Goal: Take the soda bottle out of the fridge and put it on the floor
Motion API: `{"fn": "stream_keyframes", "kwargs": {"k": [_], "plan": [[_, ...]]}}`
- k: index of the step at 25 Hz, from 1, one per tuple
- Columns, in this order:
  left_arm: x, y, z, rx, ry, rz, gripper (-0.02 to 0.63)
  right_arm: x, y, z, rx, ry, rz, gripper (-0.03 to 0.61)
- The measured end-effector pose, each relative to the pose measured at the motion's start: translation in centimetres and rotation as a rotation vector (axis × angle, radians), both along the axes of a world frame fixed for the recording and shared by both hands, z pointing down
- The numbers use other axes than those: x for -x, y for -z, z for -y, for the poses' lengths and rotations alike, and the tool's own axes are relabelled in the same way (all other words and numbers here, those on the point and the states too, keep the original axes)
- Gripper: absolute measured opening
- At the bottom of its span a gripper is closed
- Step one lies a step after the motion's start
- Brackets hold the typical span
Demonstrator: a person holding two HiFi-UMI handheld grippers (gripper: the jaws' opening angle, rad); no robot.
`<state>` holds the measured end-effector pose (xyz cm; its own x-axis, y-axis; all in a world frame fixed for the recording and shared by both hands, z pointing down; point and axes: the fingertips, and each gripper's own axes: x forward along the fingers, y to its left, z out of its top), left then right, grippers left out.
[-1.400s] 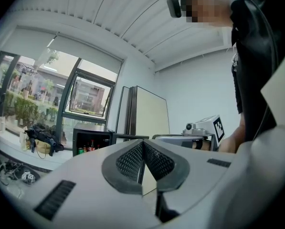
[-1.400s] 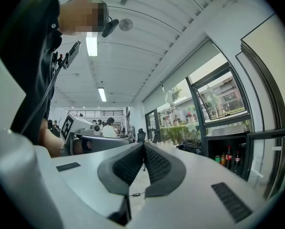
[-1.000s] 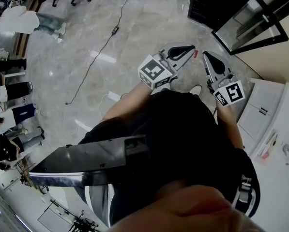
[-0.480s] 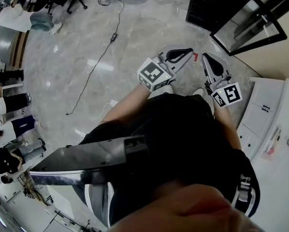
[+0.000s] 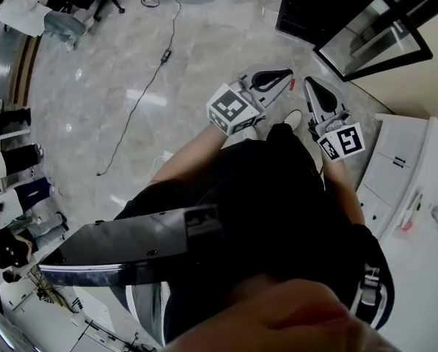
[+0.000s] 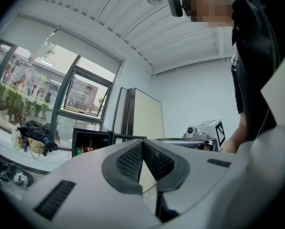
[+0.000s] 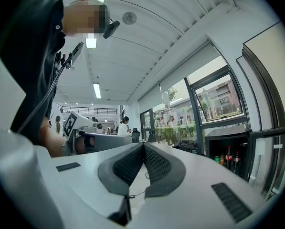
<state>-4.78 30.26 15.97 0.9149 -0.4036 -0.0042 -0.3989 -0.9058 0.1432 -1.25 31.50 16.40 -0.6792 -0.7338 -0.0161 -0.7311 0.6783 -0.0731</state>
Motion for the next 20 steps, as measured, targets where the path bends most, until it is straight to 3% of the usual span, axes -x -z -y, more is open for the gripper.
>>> {"fn": "stream_keyframes", "kwargs": {"k": [10, 20], "plan": [[-6.2, 0.6, 5.0, -0.010, -0.003, 0.008, 0.000, -6.0, 0.2, 5.5, -0.020, -0.002, -0.022, 0.012], [-15.0, 1.7, 10.6, -0.007, -0.001, 0.017, 0.000, -13.5, 0.6, 11.5, -0.026, 0.053, -0.009, 0.012]]}}
